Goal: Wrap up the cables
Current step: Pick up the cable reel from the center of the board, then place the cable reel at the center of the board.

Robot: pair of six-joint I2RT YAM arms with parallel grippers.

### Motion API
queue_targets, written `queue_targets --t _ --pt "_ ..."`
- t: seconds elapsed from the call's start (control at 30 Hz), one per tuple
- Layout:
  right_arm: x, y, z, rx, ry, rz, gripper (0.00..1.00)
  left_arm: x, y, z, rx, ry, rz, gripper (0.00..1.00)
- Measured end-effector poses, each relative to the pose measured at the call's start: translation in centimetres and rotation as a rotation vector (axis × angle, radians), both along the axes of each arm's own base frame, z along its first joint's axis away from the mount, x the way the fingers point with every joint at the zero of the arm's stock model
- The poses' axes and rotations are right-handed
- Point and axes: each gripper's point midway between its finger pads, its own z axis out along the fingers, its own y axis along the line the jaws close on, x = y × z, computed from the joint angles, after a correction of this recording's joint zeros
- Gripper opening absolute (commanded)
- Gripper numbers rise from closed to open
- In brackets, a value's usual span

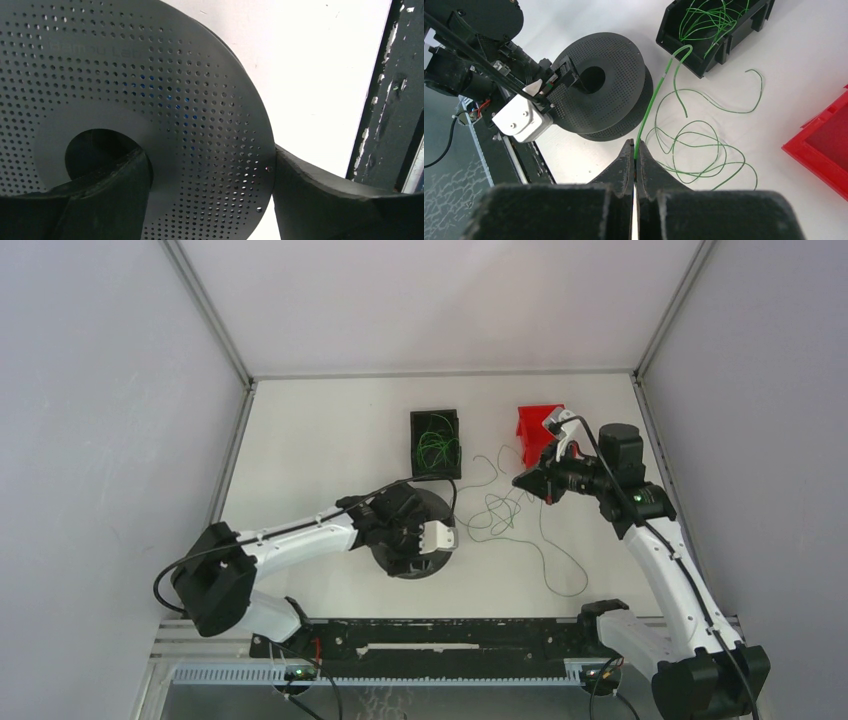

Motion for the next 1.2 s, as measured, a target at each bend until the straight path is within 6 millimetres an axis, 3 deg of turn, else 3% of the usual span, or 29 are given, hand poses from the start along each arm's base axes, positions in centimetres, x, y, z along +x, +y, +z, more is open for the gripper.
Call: queue_targets --t 0.47,0.73,1.2 --pt "0.5 -0.7 -0.1 -0.009 -0.009 -0.026 0.00 -2.6 -0.9 3.0 -0.091 0.138 -0.003 0.46" --pt "0.4 -0.7 -0.4 -0.010 -0.004 -0.023 0.00 -2.1 -2.4 7.6 -0.278 0.271 0.051 0.39" --pt "0.6 -0.9 -0.4 -0.012 -0.011 -0.029 0.00 -0.9 -4.1 14.3 -0.596 0.456 0.176 0.35"
